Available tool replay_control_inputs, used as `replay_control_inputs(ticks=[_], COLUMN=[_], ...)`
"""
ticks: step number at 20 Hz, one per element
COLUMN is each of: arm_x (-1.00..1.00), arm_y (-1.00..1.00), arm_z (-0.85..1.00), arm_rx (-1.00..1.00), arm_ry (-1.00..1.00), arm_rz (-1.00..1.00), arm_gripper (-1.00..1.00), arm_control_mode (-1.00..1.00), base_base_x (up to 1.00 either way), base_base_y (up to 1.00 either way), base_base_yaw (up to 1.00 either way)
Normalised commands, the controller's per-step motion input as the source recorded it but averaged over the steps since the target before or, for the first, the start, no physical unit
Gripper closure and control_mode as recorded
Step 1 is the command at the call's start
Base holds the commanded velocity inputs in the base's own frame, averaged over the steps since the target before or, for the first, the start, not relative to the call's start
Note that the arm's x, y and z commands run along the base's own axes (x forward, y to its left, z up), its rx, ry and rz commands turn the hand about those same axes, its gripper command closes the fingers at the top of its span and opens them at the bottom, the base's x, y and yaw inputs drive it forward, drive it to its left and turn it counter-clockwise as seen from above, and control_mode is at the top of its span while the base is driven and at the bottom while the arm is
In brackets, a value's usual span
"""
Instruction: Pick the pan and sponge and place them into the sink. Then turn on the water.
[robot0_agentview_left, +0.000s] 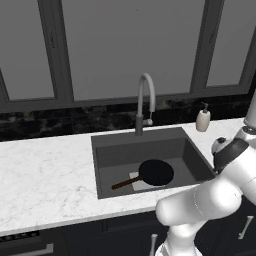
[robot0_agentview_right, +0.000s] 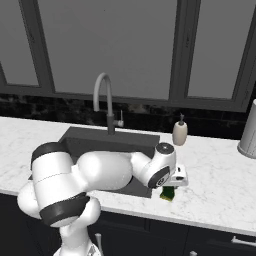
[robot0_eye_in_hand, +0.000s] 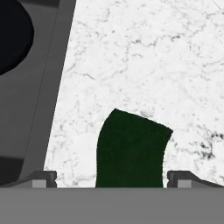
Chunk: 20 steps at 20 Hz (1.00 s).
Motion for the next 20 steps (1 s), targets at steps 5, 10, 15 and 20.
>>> replay_control_inputs(ticks=[5,10,15,20], arm_x=[0.09,0.01,0.00,0.01], arm_y=[-0.18,-0.28,-0.10,0.00], arm_z=[-0.15,-0.08,-0.18,-0.46], arm_rx=[0.00,0.00,0.00,0.00], arm_ry=[0.01,0.00,0.02,0.19], arm_rz=[0.05,0.06,0.03,0.00], arm_gripper=[-1.00,-1.00,-1.00,-1.00], arm_control_mode=[-1.00,-1.00,-1.00,-1.00], base_base_x=[0.00,0.00,0.00,0.00], base_base_y=[0.00,0.00,0.00,0.00], base_base_yaw=[0.00,0.00,0.00,0.00])
